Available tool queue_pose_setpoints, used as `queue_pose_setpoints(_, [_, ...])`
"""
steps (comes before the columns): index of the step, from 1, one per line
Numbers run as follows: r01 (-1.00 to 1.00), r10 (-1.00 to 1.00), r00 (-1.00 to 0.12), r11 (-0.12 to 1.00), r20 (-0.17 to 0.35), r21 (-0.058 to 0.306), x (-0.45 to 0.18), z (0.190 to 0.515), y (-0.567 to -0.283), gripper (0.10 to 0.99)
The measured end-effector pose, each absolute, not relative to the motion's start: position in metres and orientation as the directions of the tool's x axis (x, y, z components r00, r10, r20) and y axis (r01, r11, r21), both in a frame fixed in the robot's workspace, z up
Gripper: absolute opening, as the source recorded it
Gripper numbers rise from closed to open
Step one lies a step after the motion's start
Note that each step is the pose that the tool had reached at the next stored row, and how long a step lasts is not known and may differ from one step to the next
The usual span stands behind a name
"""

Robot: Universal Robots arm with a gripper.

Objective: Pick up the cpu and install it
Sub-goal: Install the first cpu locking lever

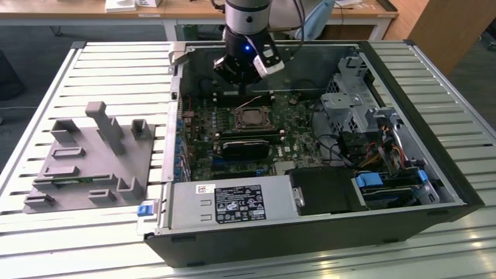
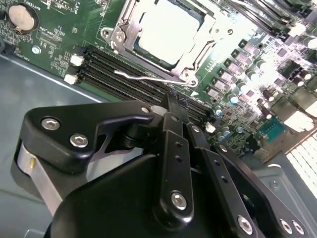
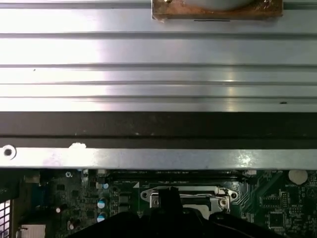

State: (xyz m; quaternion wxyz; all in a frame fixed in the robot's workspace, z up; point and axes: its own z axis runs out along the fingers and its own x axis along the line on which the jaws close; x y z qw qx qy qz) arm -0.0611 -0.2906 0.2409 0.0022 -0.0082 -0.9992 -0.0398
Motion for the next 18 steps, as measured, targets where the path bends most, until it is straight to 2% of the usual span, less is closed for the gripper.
queue_pose_setpoints(18, [-0.014,-0.015,-1.0,0.997,0.005,0.077,-0.044,0.222,-0.288,0.106])
